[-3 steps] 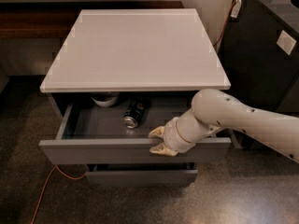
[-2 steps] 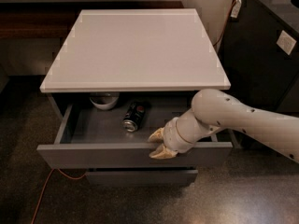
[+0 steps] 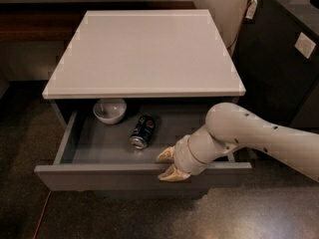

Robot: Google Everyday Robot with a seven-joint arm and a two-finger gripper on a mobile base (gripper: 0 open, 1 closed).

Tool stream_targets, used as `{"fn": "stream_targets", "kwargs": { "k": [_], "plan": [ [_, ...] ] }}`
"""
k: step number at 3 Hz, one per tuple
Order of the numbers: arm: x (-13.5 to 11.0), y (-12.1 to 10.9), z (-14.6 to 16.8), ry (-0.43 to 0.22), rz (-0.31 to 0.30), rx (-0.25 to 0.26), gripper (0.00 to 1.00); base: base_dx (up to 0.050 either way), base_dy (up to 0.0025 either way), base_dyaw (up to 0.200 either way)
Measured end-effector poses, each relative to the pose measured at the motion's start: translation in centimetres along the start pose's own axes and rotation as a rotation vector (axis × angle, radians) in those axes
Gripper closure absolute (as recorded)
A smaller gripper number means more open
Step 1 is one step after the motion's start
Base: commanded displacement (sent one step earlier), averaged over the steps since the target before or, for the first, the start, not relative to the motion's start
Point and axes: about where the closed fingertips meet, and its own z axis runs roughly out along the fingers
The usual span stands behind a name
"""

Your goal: Pick pepsi can from top drawer and place on counter

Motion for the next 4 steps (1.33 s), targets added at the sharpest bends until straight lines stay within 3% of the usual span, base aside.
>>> {"fn": "stream_targets", "kwargs": {
  "k": [4],
  "plan": [
    [-1.0,2.2,0.5,-0.021,-0.025,-0.036,1.0,0.0,0.0,0.0]
  ]
}}
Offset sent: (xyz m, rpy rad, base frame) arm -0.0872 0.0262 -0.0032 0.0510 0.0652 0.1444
